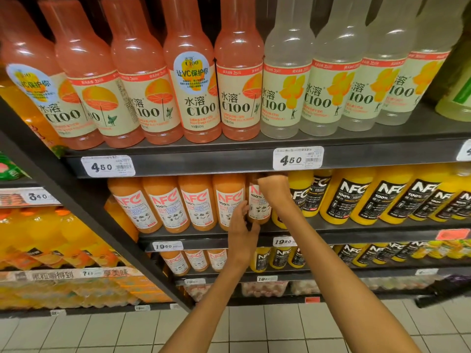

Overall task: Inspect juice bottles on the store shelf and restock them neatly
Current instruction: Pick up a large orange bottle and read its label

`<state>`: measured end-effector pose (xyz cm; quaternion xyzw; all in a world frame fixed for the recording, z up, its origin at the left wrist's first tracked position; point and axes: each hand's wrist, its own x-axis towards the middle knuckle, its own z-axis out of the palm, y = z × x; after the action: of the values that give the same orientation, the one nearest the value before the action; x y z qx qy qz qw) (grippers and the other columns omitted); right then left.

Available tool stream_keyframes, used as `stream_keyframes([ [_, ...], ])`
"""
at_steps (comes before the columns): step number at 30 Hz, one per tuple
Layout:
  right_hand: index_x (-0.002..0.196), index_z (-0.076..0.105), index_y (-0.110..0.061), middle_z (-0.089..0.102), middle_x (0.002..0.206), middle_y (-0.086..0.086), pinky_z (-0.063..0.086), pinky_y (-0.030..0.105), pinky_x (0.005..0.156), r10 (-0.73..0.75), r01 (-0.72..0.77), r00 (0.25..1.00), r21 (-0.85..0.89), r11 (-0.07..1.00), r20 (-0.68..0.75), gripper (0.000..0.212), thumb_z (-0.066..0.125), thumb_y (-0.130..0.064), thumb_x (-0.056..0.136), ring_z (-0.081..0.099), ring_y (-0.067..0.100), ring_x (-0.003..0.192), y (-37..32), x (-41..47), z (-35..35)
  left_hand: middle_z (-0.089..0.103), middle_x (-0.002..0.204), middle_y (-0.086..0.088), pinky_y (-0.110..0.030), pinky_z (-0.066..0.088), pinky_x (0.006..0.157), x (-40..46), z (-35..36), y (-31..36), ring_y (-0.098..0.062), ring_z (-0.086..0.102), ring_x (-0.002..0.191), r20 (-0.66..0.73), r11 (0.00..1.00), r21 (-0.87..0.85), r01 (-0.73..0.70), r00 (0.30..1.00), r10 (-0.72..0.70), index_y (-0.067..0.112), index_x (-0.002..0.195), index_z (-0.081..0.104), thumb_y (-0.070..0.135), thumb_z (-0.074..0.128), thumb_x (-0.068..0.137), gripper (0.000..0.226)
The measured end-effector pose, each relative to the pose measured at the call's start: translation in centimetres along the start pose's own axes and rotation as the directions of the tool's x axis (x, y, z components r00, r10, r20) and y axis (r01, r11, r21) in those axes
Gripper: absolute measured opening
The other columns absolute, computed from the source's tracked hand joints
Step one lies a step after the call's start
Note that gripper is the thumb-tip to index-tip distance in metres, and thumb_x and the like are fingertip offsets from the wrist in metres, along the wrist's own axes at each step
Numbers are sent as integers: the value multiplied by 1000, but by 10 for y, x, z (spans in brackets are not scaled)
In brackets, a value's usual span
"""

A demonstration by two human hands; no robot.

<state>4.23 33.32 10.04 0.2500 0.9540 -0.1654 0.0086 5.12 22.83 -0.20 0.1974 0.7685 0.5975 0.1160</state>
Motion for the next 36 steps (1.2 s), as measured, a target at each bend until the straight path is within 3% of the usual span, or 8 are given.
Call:
stream_keyframes([
  [3,102,65,0,68,100,6,22,16,44,36,-30,999,150,988,-37,19,47,-4,95,62,11,86,5,-1,1,48,135,-4,-31,40,107,0,-3,-7,-7,43,124,20,1000,24,-20,1000,20,13,136,38,-2,55,90,52],
  [7,56,46,-8,42,55,-1,31,15,42,225,-55,967,768,639,-118,33,49,-6,89,40,6,48,16,-8,14,48,135,1,-21,37,105,-1,-7,-14,-2,42,123,59,1000,15,-16,998,15,20,137,38,1,56,90,54],
  [17,52,45,-8,41,46,4,36,26,46,124,116,960,757,643,-252,41,58,-15,90,37,11,39,24,-16,16,39,137,2,-22,37,104,-2,-8,-21,-12,37,130,83,994,96,-59,995,51,18,137,35,4,65,85,61],
  [20,88,59,18,62,81,29,47,44,64,108,213,938,795,568,-329,36,60,-19,90,55,32,70,20,-22,16,36,127,10,-7,41,87,-6,-9,-23,-8,39,124,98,996,76,-51,994,43,26,134,33,14,72,81,67],
  [22,88,59,11,64,82,22,52,41,65,120,226,934,815,534,-337,32,61,-21,90,58,34,71,22,-23,17,35,128,11,-7,43,84,-10,-11,-26,-6,40,122,140,999,38,-32,990,26,32,131,30,19,77,76,73],
  [26,79,56,-8,64,71,10,52,30,60,117,184,962,899,396,-248,20,60,-24,91,63,17,61,24,-32,18,48,133,7,-33,48,97,-21,-17,-29,-13,49,122,289,983,-45,177,944,-156,30,140,25,28,81,70,89],
  [32,97,63,-15,74,82,-3,58,24,64,154,142,971,959,244,-183,22,62,-35,89,71,11,75,28,-53,21,61,119,11,-24,51,84,-53,-35,-20,-7,60,110,356,963,-71,262,908,-221,31,125,45,26,79,70,65],
  [36,95,65,-22,73,81,0,56,32,70,6,55,998,989,137,-56,28,69,-44,79,72,20,83,39,-68,17,72,96,21,-13,52,65,-81,-56,-2,-3,67,95,483,933,-150,328,847,-221,35,108,55,37,77,69,45],
])
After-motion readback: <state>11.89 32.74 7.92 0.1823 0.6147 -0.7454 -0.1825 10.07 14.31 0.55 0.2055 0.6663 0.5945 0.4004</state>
